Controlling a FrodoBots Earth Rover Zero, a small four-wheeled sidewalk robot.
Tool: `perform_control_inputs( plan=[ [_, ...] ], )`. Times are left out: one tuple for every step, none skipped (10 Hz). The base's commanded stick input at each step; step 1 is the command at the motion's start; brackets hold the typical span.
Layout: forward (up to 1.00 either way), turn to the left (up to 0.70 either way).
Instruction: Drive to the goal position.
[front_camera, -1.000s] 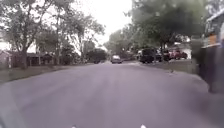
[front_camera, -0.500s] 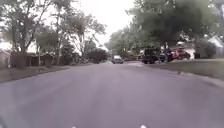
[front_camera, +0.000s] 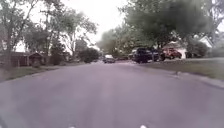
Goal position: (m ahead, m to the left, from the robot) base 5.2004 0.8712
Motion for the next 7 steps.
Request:
perform_control_inputs(
  plan=[
    [1.00,-0.39],
    [1.00,-0.39],
    [1.00,-0.39],
    [1.00,-0.39],
    [1.00,-0.39],
    [1.00,-0.23],
    [1.00,-0.05]
  ],
)
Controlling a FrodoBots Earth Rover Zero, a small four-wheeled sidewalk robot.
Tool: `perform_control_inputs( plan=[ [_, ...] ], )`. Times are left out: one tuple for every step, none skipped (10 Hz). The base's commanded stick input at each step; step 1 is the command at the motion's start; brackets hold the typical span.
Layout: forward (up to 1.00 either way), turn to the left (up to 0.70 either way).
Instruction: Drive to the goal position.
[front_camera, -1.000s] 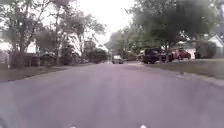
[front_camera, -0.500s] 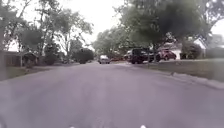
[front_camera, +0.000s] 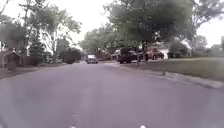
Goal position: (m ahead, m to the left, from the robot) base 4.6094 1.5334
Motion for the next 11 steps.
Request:
perform_control_inputs(
  plan=[
    [1.00,0.00],
    [1.00,0.00],
    [1.00,0.00],
    [1.00,0.00],
    [1.00,0.00],
    [1.00,0.00],
    [1.00,0.00],
    [1.00,0.00],
    [1.00,0.00],
    [1.00,0.00],
    [1.00,0.00]
  ],
)
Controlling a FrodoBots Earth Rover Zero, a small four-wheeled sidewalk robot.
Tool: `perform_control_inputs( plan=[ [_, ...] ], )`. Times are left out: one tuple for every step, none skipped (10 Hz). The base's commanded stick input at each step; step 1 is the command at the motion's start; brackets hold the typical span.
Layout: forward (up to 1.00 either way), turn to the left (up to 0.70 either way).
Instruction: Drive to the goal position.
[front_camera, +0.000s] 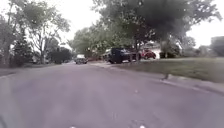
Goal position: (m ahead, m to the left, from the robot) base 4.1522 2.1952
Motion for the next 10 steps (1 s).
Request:
perform_control_inputs(
  plan=[
    [0.98,0.00],
    [0.96,0.02],
    [0.97,0.14],
    [1.00,0.39],
    [1.00,0.40],
    [1.00,0.40],
    [1.00,0.40],
    [1.00,0.40],
    [1.00,0.40],
    [1.00,0.40]
  ],
)
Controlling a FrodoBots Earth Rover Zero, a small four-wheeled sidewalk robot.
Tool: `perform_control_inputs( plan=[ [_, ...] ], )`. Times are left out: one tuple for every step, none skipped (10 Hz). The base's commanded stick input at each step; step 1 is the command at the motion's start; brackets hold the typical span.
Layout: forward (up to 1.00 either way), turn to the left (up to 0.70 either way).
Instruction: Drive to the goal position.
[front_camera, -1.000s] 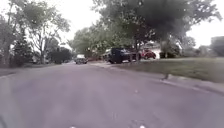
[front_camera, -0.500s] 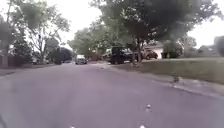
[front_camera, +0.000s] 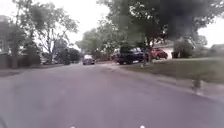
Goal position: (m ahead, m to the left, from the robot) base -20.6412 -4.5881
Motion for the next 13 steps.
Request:
perform_control_inputs(
  plan=[
    [1.00,0.40],
    [1.00,0.40],
    [1.00,0.40],
    [1.00,0.40],
    [1.00,0.40],
    [1.00,0.40],
    [1.00,0.40],
    [0.95,0.38],
    [0.95,0.38],
    [0.95,0.38],
    [0.95,0.38],
    [0.95,0.38],
    [0.95,0.38]
  ],
)
